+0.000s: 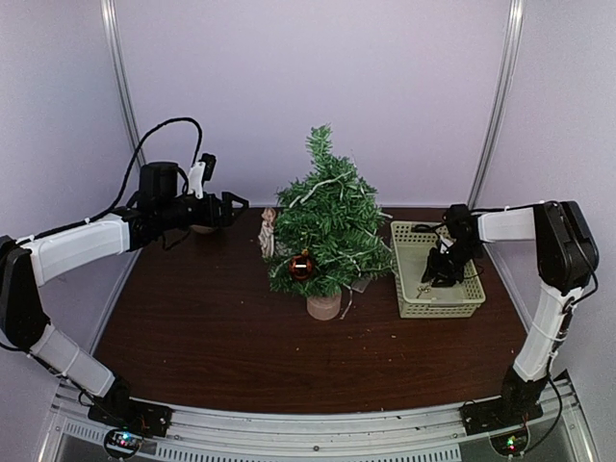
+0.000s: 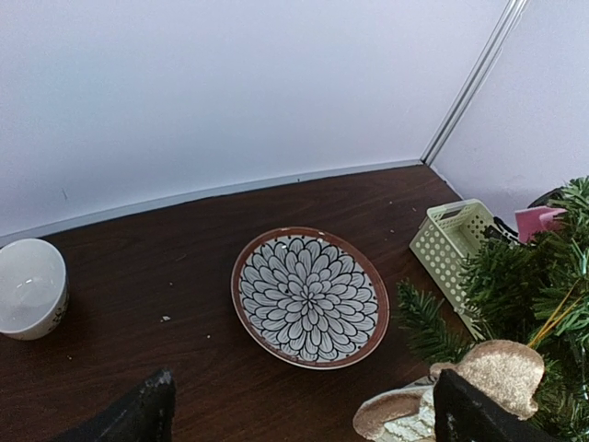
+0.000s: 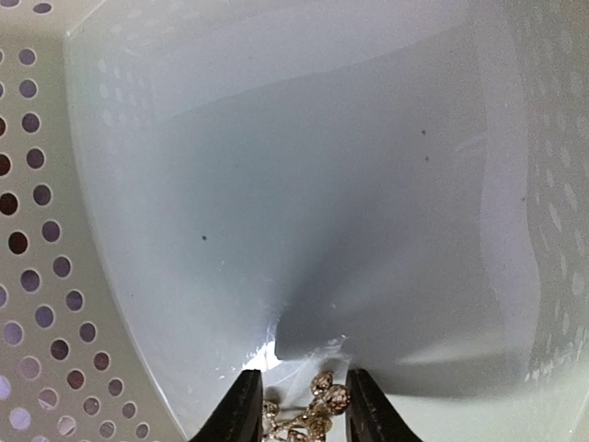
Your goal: Decorate the small christmas tree
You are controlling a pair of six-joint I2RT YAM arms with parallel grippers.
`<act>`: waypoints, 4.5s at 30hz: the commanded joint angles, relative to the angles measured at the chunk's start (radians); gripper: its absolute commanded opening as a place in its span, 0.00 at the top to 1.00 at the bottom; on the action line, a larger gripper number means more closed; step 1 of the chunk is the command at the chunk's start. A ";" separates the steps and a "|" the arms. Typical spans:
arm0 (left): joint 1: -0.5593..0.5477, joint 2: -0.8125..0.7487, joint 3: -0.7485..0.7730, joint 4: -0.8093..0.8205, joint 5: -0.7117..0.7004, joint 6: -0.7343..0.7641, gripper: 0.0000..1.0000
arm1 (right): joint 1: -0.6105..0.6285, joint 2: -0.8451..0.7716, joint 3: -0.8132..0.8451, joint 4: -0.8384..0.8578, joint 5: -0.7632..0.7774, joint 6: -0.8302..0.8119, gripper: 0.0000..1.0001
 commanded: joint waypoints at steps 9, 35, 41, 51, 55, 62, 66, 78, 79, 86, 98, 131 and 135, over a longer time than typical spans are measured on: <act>-0.004 -0.015 -0.002 0.047 0.013 0.021 0.02 | -0.007 0.005 0.059 -0.014 0.016 -0.024 0.90; -0.034 -0.128 -0.071 0.043 -0.016 0.019 0.02 | 0.200 -0.804 0.000 0.414 0.033 -0.301 0.96; -0.055 -0.131 -0.070 0.050 -0.030 0.020 0.02 | 0.419 -0.792 0.066 0.495 0.064 -0.386 0.97; -0.080 -0.113 -0.048 0.054 -0.032 0.026 0.02 | 0.639 -0.689 0.159 0.619 0.119 -0.553 0.96; -0.088 -0.106 -0.046 0.065 -0.033 0.026 0.02 | 0.683 -0.599 0.263 0.607 0.114 -0.600 0.95; -0.090 -0.102 -0.046 0.070 -0.034 0.027 0.02 | 0.735 -0.471 0.363 0.629 0.130 -0.651 0.95; -0.091 -0.101 -0.046 0.071 -0.035 0.031 0.02 | 0.738 -0.429 0.364 0.644 0.134 -0.672 0.95; -0.090 -0.100 -0.052 0.077 -0.040 0.032 0.02 | 0.737 -0.414 0.294 0.642 0.176 -0.703 0.94; -0.090 -0.100 -0.052 0.077 -0.043 0.032 0.02 | 0.737 -0.424 0.277 0.647 0.179 -0.702 0.94; -0.090 -0.097 -0.051 0.078 -0.039 0.031 0.02 | 0.738 -0.479 0.214 0.646 0.202 -0.699 0.93; -0.091 -0.104 -0.042 0.064 -0.040 0.030 0.02 | 0.747 -0.518 0.251 0.610 0.193 -0.674 0.47; -0.091 -0.126 -0.093 0.014 -0.088 -0.026 0.02 | 0.172 -0.544 0.034 -0.418 0.271 -0.285 0.49; -0.091 -0.129 -0.101 0.025 -0.082 -0.034 0.02 | 0.142 -0.464 -0.004 -0.370 0.288 -0.274 0.51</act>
